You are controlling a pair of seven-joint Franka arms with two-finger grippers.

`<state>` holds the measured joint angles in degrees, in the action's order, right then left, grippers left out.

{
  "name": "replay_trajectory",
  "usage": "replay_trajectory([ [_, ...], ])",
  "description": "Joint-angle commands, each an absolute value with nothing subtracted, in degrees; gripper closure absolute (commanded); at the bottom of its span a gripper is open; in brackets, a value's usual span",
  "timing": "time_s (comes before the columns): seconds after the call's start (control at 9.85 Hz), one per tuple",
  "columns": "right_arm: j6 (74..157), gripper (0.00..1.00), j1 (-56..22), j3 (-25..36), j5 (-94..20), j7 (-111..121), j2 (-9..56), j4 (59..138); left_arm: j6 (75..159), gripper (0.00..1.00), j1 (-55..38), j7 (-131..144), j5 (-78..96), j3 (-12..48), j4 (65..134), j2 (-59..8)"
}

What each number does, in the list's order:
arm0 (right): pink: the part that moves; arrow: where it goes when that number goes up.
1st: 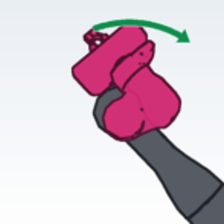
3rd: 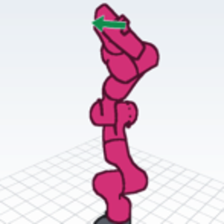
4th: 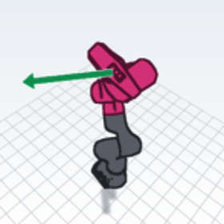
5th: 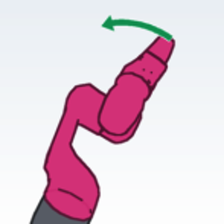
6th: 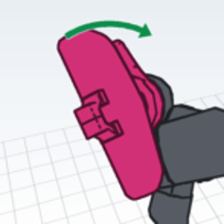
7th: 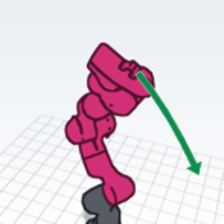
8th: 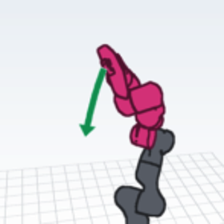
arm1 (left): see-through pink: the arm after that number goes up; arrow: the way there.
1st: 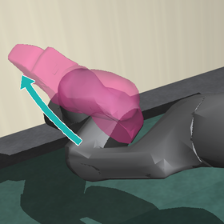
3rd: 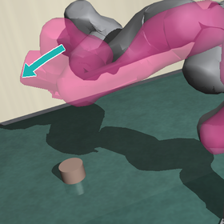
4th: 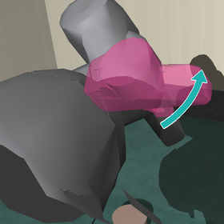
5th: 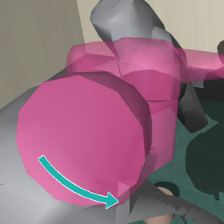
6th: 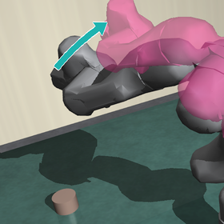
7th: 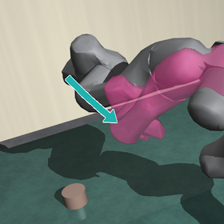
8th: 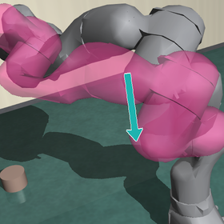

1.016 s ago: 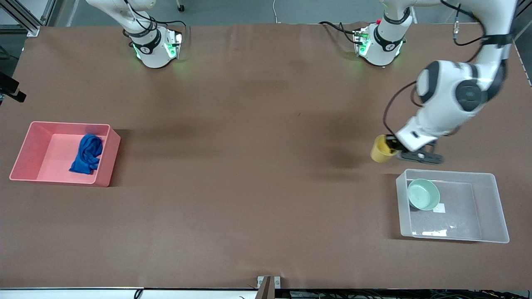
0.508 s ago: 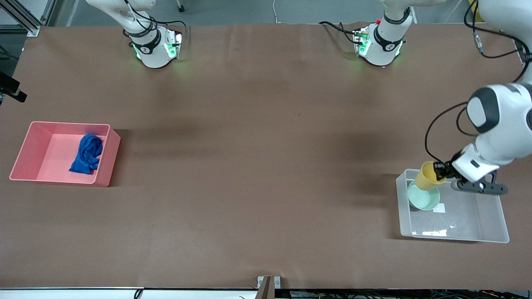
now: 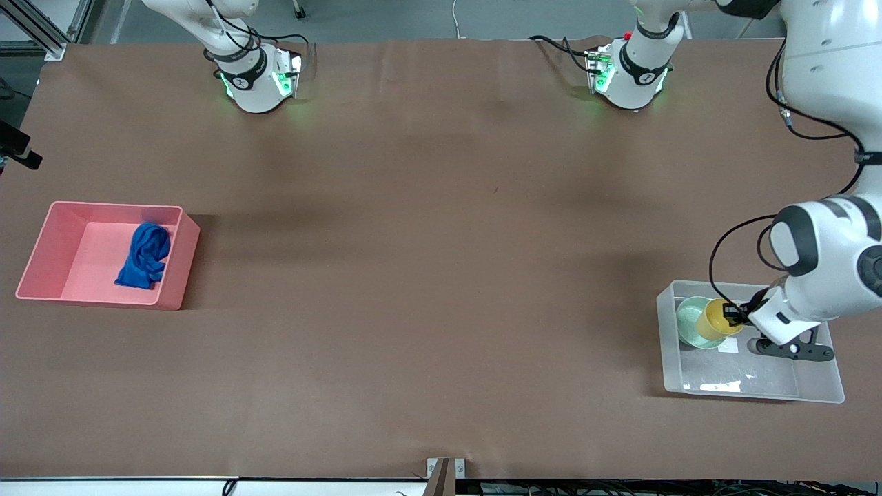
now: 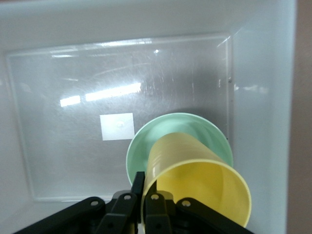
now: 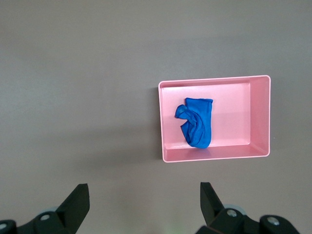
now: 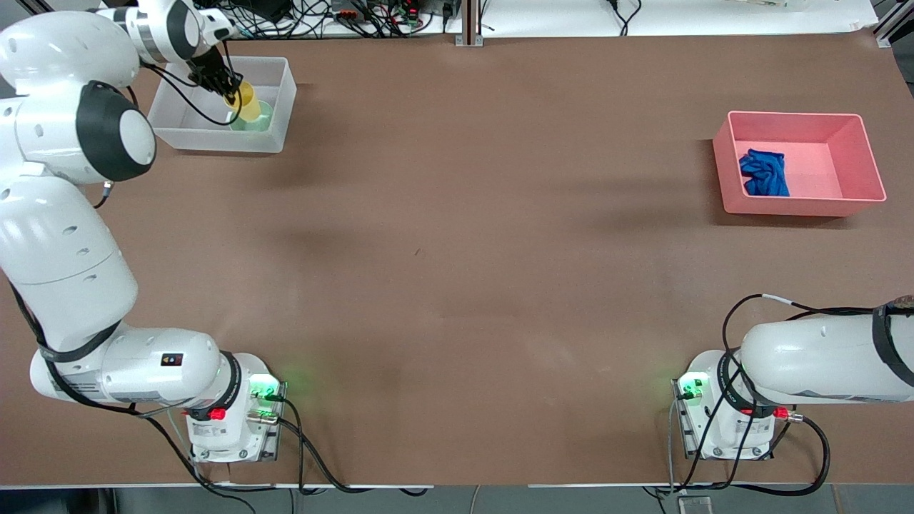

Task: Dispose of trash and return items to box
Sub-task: 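Carry the yellow cup into the green bowl in the clear box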

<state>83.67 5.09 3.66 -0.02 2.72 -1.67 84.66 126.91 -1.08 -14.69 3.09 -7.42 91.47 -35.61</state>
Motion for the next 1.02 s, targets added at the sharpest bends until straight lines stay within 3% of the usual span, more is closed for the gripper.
replay_trajectory([
  [0.0,83.1,0.00,4.7,4.0,0.5,2.9,-1.8,84.3,126.3,0.94,-1.0,-15.6,6.1,-7.6,89.8,-38.7],
  [0.1,83.1,0.00,4.7,4.0,0.5,2.9,-1.8,84.3,126.4,0.89,-0.7,-15.6,6.3,-7.6,89.8,-39.1],
  [0.2,83.1,0.00,4.7,4.0,0.5,2.9,-1.8,84.3,126.4,0.62,-0.7,-15.6,6.2,-7.6,89.9,-39.0],
  [0.3,83.1,0.00,4.8,4.0,0.5,2.9,-1.8,84.3,126.3,0.16,-0.6,-15.6,6.3,-7.6,89.8,-38.5],
  [0.41,83.1,0.00,4.7,4.0,0.5,3.0,-1.8,84.3,126.3,0.00,-0.6,-15.6,6.4,-7.6,89.1,-37.0],
  [0.91,83.1,0.00,4.8,4.0,0.5,2.9,-1.8,84.3,122.1,0.00,-2.2,-13.1,5.7,-4.8,92.8,-19.9],
])
